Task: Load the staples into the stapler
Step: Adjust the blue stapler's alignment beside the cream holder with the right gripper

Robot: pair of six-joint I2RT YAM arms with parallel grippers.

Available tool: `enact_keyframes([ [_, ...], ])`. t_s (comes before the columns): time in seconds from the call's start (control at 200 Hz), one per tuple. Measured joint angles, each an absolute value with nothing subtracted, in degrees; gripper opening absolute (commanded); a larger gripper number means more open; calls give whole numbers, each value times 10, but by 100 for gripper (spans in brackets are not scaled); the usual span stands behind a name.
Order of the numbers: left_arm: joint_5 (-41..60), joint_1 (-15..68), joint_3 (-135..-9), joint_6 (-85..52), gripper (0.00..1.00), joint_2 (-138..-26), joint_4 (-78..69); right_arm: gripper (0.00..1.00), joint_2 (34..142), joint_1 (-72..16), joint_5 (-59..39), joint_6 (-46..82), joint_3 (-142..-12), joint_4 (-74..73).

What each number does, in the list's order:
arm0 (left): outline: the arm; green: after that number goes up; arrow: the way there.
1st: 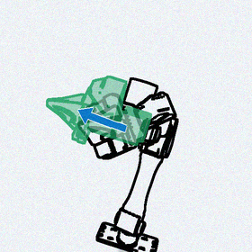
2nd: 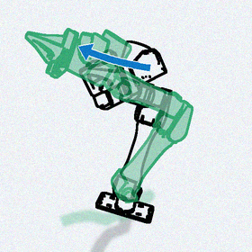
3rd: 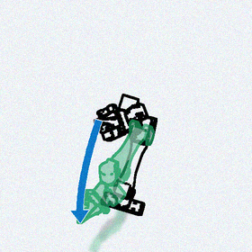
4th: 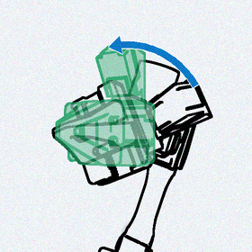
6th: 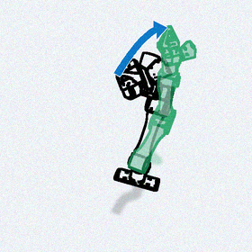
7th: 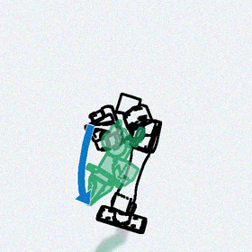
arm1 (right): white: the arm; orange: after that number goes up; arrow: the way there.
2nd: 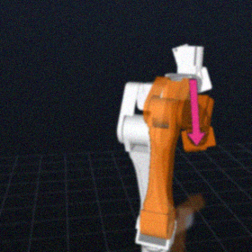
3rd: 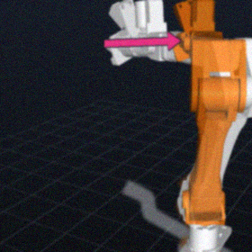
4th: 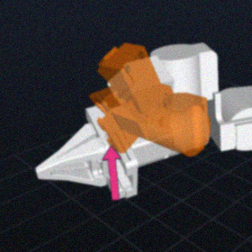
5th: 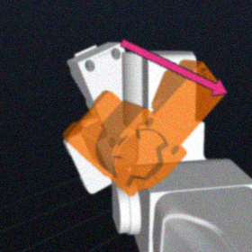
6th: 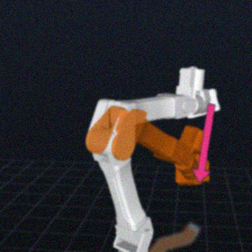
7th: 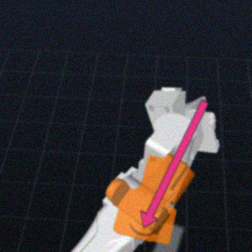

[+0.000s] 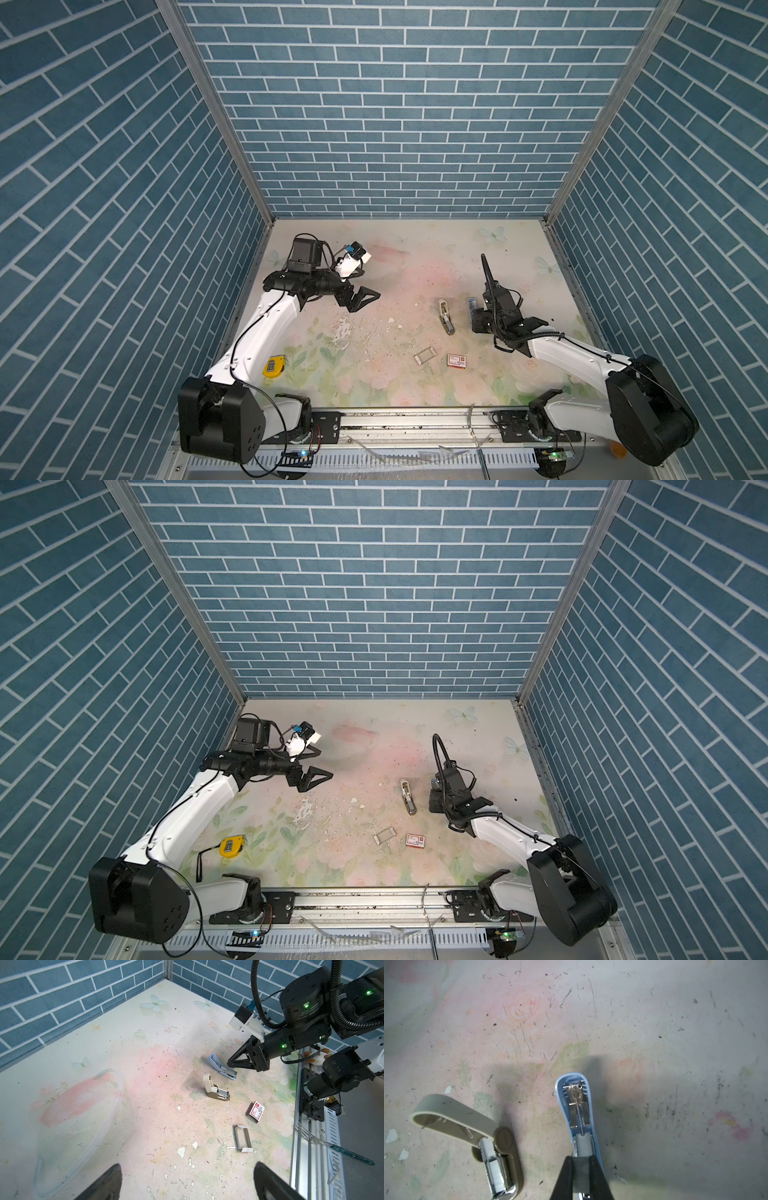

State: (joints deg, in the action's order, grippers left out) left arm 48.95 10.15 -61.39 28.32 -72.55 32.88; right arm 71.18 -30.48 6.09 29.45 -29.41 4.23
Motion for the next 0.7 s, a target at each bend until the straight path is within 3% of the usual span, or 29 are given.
enact_keyframes([
  [0.695, 488, 102, -623, 274, 100, -729, 336, 10, 715, -305, 60, 280, -283, 23],
])
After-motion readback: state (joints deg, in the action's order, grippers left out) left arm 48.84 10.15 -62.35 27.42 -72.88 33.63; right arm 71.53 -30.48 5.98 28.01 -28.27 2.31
